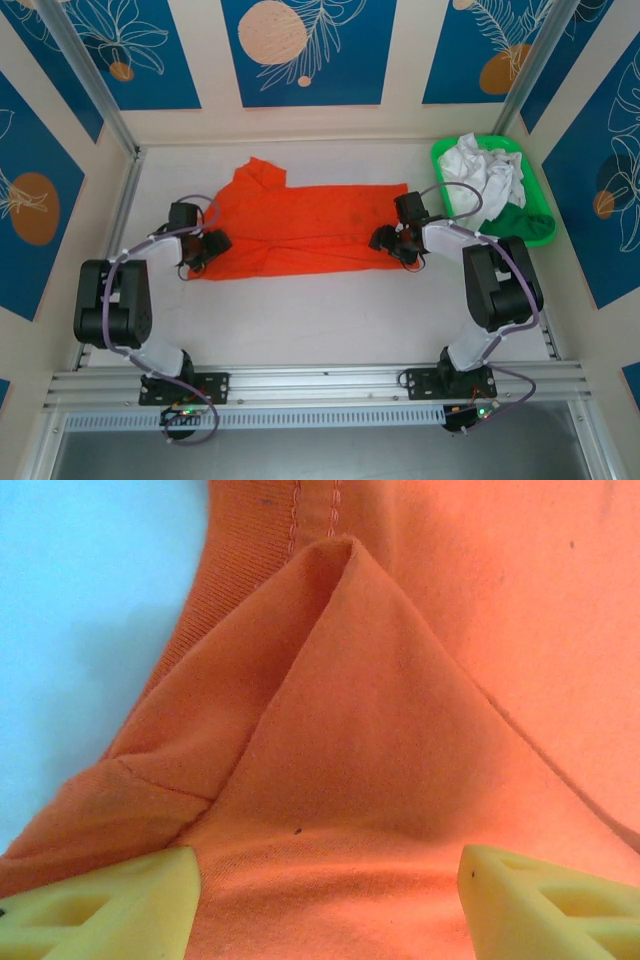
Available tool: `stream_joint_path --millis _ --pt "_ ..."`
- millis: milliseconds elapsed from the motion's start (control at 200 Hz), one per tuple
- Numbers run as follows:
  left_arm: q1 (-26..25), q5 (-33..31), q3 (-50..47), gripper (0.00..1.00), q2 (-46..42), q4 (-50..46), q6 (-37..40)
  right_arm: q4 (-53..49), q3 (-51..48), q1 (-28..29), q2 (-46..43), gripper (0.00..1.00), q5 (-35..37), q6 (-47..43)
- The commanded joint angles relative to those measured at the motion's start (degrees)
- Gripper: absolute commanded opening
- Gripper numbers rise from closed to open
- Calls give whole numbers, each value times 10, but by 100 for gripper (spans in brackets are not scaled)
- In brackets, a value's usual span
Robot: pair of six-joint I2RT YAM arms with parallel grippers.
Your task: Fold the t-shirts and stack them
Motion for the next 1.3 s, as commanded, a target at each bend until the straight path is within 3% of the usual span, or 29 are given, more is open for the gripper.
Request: stream_joint_path --millis 0,155,385,605,770,920,1010,1100,1295 --pt "7 -25 -39 69 -42 -47 0 -58 -33 1 -24 70 0 -5" --pt "9 -47 -82 69 -117 -93 -2 -80 -79 4 -71 70 2 7" --pt "10 -29 -132 70 -205 -141 -26 -108 -126 19 -144 70 0 26" --pt "-8 -48 -52 72 -235 -142 -57 -104 -52 38 -182 71 4 -9" --pt "-52 -85 64 76 -124 -109 -98 -80 20 69 -156 72 16 -39" --pt "-62 -113 173 70 0 -102 -134 -64 62 83 -131 73 17 -61" --pt "-66 -121 248 64 76 -124 -149 -65 76 85 -125 73 17 -70" --pt "-73 -123 333 50 151 -166 -158 -62 77 85 -123 73 15 -75" --pt "-87 -156 489 37 282 -279 -179 -62 68 85 -123 73 33 -74"
